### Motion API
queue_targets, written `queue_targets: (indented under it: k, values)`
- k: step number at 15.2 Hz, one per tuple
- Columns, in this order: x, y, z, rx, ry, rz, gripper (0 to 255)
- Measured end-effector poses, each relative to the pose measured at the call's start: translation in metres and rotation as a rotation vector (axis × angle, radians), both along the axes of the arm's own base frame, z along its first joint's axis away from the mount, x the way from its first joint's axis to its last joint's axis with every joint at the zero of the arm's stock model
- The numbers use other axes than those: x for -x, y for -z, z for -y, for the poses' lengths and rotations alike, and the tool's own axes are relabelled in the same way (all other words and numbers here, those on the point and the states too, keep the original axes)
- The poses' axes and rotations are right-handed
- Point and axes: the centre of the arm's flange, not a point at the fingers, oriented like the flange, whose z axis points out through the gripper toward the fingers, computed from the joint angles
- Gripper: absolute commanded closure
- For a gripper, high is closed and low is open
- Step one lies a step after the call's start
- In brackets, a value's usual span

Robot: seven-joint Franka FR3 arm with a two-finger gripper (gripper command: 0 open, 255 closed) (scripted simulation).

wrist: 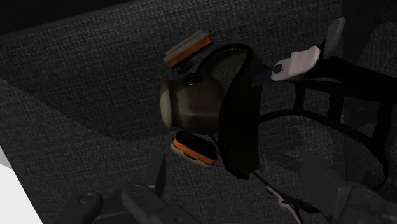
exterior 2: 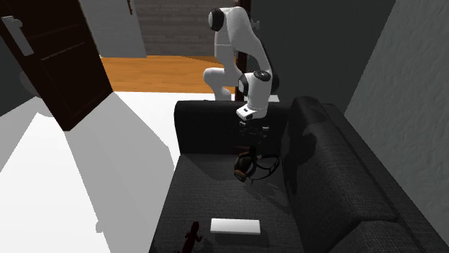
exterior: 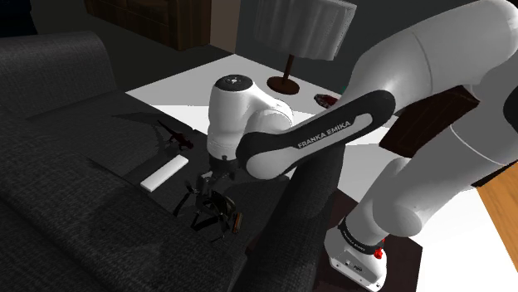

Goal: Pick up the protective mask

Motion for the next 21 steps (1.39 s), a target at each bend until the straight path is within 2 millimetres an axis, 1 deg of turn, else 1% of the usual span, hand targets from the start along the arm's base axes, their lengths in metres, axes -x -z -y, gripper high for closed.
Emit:
queue_targets:
  k: [1, 3, 9, 10, 21]
  values:
    - [-0.002, 0.009, -0.007, 0.0, 0.0, -0.002, 0]
    - [-0.004, 0.02, -0.013, -0.001, 0.0, -0.004, 0]
    - [-0.005, 0.053, -0.013, -0.001, 0.0, -0.005, 0]
    - [-0.005, 0.054, -0.014, -0.001, 0.0, -0.005, 255]
    - [-0.005, 0.054, -0.014, -0.001, 0.001, -0.004, 255]
